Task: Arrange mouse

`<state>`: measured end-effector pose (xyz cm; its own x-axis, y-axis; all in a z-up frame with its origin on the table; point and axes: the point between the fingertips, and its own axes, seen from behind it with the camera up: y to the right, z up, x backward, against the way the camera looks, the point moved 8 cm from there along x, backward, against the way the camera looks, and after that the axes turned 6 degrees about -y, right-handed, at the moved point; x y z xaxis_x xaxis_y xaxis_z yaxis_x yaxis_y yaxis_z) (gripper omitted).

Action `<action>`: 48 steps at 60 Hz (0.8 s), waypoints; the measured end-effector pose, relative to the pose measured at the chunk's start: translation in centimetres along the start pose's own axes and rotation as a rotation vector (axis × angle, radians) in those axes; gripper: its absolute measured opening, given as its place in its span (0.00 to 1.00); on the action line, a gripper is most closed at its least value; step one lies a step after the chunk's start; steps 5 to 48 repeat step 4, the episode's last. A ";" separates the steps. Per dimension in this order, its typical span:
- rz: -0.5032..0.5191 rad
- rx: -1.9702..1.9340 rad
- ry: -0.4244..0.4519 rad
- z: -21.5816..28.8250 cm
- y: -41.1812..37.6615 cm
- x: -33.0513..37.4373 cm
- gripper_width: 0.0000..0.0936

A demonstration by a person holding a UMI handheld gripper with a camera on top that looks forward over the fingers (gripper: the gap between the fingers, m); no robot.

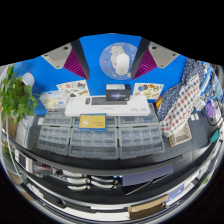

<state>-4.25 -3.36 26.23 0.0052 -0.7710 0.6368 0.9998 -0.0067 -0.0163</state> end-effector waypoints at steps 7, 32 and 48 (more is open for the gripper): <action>0.006 -0.001 -0.002 -0.1 0.0 0.0 0.91; 0.006 -0.001 -0.002 -0.1 0.0 0.0 0.91; 0.006 -0.001 -0.002 -0.1 0.0 0.0 0.91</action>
